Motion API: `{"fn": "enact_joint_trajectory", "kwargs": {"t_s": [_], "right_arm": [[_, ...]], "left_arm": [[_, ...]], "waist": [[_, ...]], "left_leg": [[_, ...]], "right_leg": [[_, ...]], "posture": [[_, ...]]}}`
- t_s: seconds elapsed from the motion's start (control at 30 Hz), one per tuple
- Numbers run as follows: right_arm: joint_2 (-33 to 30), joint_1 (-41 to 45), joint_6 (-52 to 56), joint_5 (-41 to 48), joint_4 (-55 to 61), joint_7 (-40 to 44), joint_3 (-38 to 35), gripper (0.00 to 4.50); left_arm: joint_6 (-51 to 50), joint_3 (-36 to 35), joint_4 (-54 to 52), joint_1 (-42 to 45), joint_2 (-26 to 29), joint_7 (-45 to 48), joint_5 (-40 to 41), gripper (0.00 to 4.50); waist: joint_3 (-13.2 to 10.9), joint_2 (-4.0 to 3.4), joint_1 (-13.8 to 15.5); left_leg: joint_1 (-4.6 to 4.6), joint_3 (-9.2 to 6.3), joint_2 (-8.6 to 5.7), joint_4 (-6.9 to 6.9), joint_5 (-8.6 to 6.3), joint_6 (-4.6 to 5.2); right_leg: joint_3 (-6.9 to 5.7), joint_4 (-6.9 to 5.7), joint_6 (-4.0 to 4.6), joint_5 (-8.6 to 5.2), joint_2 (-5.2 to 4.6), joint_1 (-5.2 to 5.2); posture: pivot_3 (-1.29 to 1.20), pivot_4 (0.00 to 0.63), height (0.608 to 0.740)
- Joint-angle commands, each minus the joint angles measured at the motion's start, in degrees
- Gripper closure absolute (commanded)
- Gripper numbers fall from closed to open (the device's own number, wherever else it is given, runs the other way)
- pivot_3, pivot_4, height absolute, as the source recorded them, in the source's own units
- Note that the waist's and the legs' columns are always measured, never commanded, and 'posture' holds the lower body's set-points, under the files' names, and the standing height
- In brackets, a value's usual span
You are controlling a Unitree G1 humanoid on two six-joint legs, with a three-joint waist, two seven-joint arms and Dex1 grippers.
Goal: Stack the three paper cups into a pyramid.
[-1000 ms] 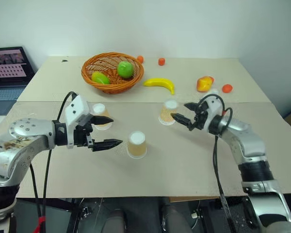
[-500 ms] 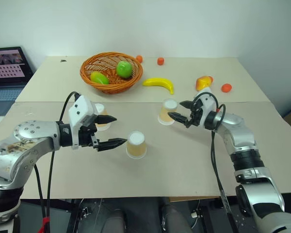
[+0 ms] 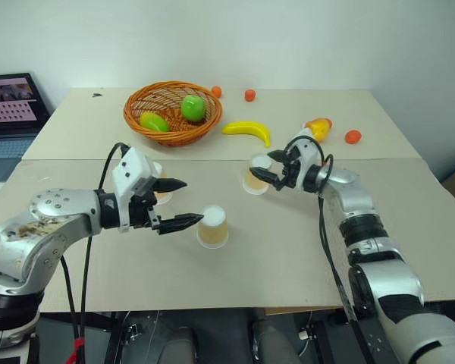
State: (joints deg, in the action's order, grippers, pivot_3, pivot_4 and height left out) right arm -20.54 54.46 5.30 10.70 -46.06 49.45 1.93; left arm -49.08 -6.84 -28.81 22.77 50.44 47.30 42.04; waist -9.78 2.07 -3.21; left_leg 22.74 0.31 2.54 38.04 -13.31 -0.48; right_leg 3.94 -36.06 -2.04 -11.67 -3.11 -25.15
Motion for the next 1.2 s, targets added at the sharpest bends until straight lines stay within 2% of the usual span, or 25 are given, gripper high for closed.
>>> {"fn": "enact_joint_trajectory", "kwargs": {"t_s": [0.03,0.4,0.43,0.47,0.57,0.63,0.8,0.87,1.0,1.13,1.2], "right_arm": [[0.1,3.1,-3.5,-0.8,-2.5,0.8,-0.9,0.07],[1.2,5.0,-6.4,-1.6,-7.8,1.4,-1.6,0.07],[1.3,4.9,-6.5,-1.5,-7.9,1.4,-1.7,0.58],[1.3,4.8,-6.6,-1.6,-7.9,1.4,-1.7,0.72],[1.3,4.3,-6.8,-2.0,-7.3,1.4,-1.4,1.66],[1.3,4.1,-6.7,-2.0,-7.0,1.3,-1.5,1.79],[0.9,3.0,-5.0,-1.2,-4.2,2.2,-1.8,1.79],[-0.3,1.8,-3.1,-0.5,-0.8,3.7,-2.0,1.79],[-5.9,-4.8,6.3,2.4,15.3,9.3,-1.8,1.79],[-9.0,-9.0,13.4,4.1,25.4,9.0,-2.0,1.79],[-13.2,-15.7,18.2,6.3,36.9,12.4,-1.3,1.79]], "left_arm": [[-0.5,-1.3,-2.1,0.8,0.2,-0.9,1.0,0.0],[-1.0,-1.9,-2.8,0.5,0.5,-2.0,1.9,0.0],[-1.2,-1.9,-2.9,0.4,0.5,-2.0,2.1,0.0],[-1.1,-2.0,-2.8,0.3,0.7,-1.8,2.0,0.0],[-0.5,-2.0,-2.1,0.7,0.8,-1.4,1.4,0.0],[-0.4,-2.0,-2.0,0.6,0.7,-1.4,1.3,0.0],[-0.3,-1.6,-2.6,0.0,-0.1,-1.9,1.5,0.0],[-0.2,-1.8,-2.5,-0.3,0.2,-1.3,1.5,0.0],[0.4,-3.7,-2.2,-2.2,2.3,1.0,1.4,0.0],[1.4,-4.8,-3.3,-4.3,4.0,2.9,1.2,0.0],[3.4,-6.5,-2.9,-6.5,6.0,6.0,0.5,0.0]], "waist": [[0.0,0.0,-0.1],[0.0,0.0,-0.8],[0.0,0.0,-0.9],[0.0,0.0,-0.9],[0.0,0.0,-0.8],[0.0,0.0,-0.8],[0.0,-0.01,-0.8],[0.0,-0.01,-0.8],[0.0,-0.01,-0.4],[0.0,-0.02,-0.1],[0.0,-0.02,-0.2]], "left_leg": [[0.0,0.0,0.0,0.0,0.0,0.0],[-0.01,-0.01,0.0,0.0,0.0,0.0],[-0.01,-0.01,0.0,0.0,0.0,0.0],[-0.01,-0.01,0.0,0.0,0.0,0.0],[-0.02,-0.01,0.0,0.0,0.0,0.0],[-0.02,-0.02,0.0,0.0,0.0,0.0],[-0.01,-0.02,0.0,0.0,0.0,0.0],[-0.01,-0.02,0.0,0.0,0.0,0.0],[0.01,-0.02,0.0,0.0,0.0,0.0],[0.05,-0.04,-0.01,0.0,0.0,0.0],[0.0,-0.01,0.0,0.0,0.0,0.0]], "right_leg": [[0.0,0.0,0.0,0.0,0.0,0.0],[0.0,-0.03,0.0,0.0,0.0,0.0],[0.0,-0.03,0.0,0.0,0.0,0.0],[0.0,-0.03,0.0,0.0,0.0,0.0],[0.0,-0.04,0.01,0.0,0.01,0.0],[0.0,-0.04,0.0,0.0,0.0,0.0],[0.0,-0.04,0.0,0.0,0.0,0.0],[0.0,-0.04,0.0,0.0,0.0,0.0],[0.0,-0.03,0.0,0.0,0.0,0.0],[-0.04,0.0,-0.02,-0.01,-0.03,-0.02],[-0.03,-0.02,-0.02,-0.01,-0.02,-0.02]], "posture": [[0.0,0.15,0.735],[0.0,0.15,0.735],[0.0,0.15,0.735],[0.0,0.15,0.735],[0.0,0.15,0.735],[0.0,0.15,0.735],[0.0,0.15,0.735],[0.0,0.15,0.735],[0.0,0.15,0.735],[0.0,0.15,0.735],[0.0,0.15,0.735]]}}
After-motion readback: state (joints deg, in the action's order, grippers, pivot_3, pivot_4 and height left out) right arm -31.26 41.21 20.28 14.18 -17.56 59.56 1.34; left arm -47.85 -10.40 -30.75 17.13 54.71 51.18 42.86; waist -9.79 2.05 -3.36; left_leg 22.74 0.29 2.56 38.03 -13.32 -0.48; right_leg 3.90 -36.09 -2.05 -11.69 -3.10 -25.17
